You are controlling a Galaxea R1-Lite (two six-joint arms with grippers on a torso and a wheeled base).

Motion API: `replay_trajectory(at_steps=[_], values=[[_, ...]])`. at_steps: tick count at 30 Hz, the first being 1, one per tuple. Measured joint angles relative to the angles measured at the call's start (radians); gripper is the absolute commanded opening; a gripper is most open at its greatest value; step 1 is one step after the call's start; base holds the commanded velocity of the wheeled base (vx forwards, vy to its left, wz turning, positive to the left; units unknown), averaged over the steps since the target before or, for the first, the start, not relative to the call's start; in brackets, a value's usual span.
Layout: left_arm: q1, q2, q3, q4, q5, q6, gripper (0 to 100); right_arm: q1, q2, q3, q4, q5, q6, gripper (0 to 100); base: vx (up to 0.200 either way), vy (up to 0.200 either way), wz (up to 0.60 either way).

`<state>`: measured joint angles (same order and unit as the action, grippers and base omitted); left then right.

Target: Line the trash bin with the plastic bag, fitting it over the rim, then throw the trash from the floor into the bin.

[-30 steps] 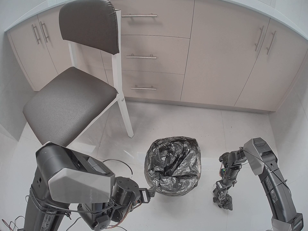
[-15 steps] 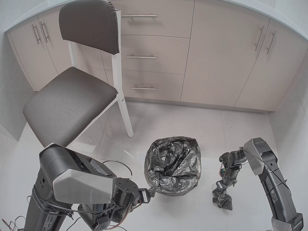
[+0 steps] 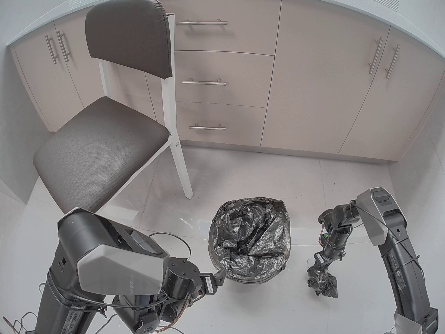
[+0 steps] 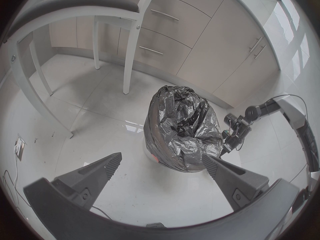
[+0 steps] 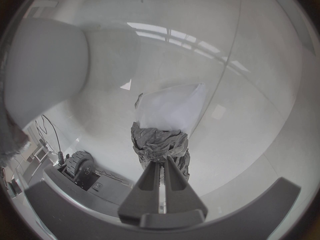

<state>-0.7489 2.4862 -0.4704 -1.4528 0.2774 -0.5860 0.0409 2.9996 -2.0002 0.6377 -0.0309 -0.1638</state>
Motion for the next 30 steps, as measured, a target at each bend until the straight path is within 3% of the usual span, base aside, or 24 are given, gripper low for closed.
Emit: replay_trajectory(at_steps=[30], values=[[-0.006,0.002,0.01,-0.001,0.006,0.002,100,0.115,-0.526,0.0,0.351,0.011,0.004,0,0.0,0.0,0.0]])
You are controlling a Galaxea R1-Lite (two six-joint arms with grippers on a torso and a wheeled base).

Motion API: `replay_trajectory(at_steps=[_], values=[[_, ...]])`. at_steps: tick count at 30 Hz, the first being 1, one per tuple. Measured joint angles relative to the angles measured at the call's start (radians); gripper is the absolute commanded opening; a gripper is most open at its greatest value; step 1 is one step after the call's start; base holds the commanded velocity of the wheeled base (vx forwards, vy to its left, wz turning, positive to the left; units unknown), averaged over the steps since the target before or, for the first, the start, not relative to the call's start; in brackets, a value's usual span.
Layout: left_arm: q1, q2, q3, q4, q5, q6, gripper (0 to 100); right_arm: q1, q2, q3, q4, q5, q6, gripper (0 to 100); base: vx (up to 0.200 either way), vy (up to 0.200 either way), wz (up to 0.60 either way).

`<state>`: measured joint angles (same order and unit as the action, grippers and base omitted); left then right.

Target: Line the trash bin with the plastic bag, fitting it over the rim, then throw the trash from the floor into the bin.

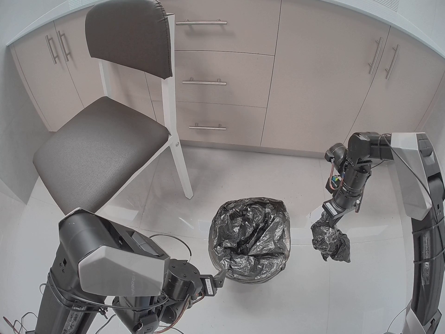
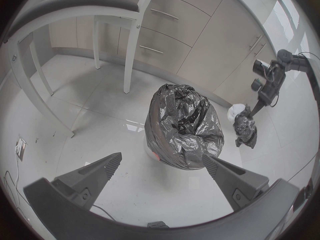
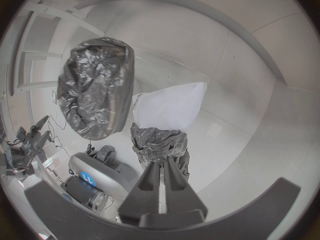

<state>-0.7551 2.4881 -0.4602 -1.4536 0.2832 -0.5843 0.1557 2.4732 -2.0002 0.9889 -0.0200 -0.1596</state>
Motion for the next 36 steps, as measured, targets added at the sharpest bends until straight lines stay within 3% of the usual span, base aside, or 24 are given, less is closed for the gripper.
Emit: replay_trajectory(at_steps=[17,36], values=[[-0.001,0.001,0.001,0.0,0.003,0.003,100,0.179,-0.199,0.0,0.042,0.031,0.039,0,0.0,0.0,0.0],[-0.001,0.014,0.023,-0.077,0.005,0.016,100,0.367,-0.185,0.0,-0.025,0.031,0.074,0,0.0,0.0,0.0]])
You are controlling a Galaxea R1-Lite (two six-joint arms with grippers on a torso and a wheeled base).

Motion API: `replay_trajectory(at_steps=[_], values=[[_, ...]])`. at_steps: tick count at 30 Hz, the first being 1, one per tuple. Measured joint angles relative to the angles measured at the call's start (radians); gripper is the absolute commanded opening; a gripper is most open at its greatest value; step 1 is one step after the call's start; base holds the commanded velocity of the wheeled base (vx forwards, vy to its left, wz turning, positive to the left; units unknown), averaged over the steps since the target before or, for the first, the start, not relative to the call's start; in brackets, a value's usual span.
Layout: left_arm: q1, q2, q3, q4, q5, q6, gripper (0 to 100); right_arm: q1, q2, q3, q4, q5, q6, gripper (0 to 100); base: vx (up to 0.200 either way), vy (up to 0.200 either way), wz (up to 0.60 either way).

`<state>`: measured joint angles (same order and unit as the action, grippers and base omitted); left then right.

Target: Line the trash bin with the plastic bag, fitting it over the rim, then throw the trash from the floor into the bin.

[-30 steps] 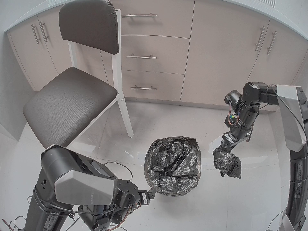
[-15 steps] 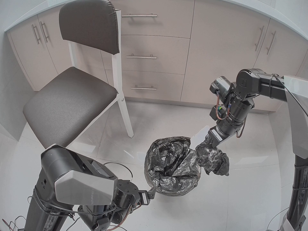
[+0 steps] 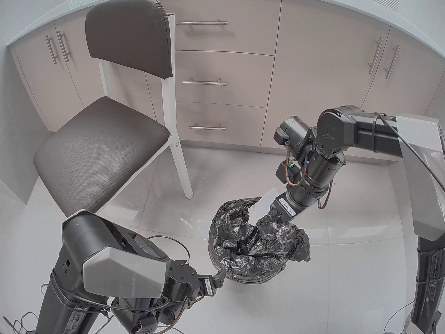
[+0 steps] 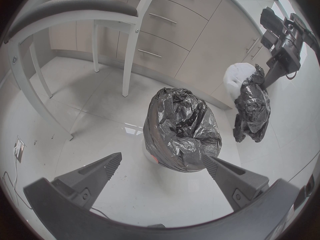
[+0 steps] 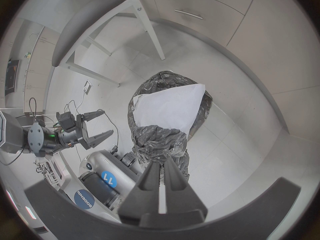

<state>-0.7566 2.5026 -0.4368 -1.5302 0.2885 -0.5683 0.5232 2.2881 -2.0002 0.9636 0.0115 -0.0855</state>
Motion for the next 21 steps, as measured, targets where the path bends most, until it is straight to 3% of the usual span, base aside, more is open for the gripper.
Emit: replay_trajectory(at_steps=[21], values=[[-0.001,0.008,0.006,-0.002,-0.001,0.001,100,0.029,0.191,0.0,-0.046,-0.013,0.041,0,0.0,0.0,0.0]])
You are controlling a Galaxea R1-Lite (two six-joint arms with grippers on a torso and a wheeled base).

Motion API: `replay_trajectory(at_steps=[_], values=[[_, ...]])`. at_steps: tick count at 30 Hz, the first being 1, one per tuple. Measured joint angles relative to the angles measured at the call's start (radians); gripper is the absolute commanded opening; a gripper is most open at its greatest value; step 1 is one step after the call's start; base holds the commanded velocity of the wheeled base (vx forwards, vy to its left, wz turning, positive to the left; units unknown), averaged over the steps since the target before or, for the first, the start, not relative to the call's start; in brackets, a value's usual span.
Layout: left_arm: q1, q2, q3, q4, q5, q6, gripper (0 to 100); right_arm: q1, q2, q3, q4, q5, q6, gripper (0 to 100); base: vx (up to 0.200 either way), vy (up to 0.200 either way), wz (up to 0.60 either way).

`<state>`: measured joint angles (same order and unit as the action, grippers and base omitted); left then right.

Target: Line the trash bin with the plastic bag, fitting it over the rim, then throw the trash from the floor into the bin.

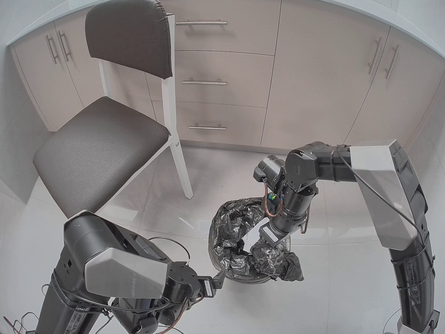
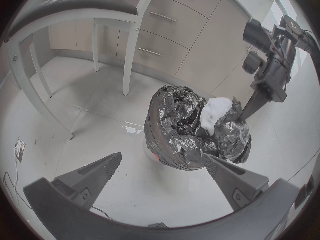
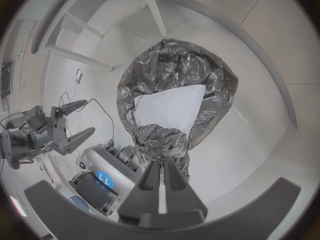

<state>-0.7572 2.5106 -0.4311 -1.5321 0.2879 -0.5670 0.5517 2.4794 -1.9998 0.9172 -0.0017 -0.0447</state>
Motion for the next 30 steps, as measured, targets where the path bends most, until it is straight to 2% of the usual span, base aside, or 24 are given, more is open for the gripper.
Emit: replay_trajectory(at_steps=[6,14,30], values=[[0.0,0.0,0.0,0.0,0.0,0.0,100,-0.014,0.022,0.0,-0.073,0.0,0.014,0,0.0,0.0,0.0],[0.0,0.0,0.0,0.0,0.0,0.001,100,-0.018,0.004,0.0,-0.275,-0.003,0.032,0,0.0,0.0,0.0],[0.0,0.0,0.0,0.0,0.0,0.001,100,0.004,-0.031,0.0,-0.289,-0.004,0.057,0,0.0,0.0,0.0]])
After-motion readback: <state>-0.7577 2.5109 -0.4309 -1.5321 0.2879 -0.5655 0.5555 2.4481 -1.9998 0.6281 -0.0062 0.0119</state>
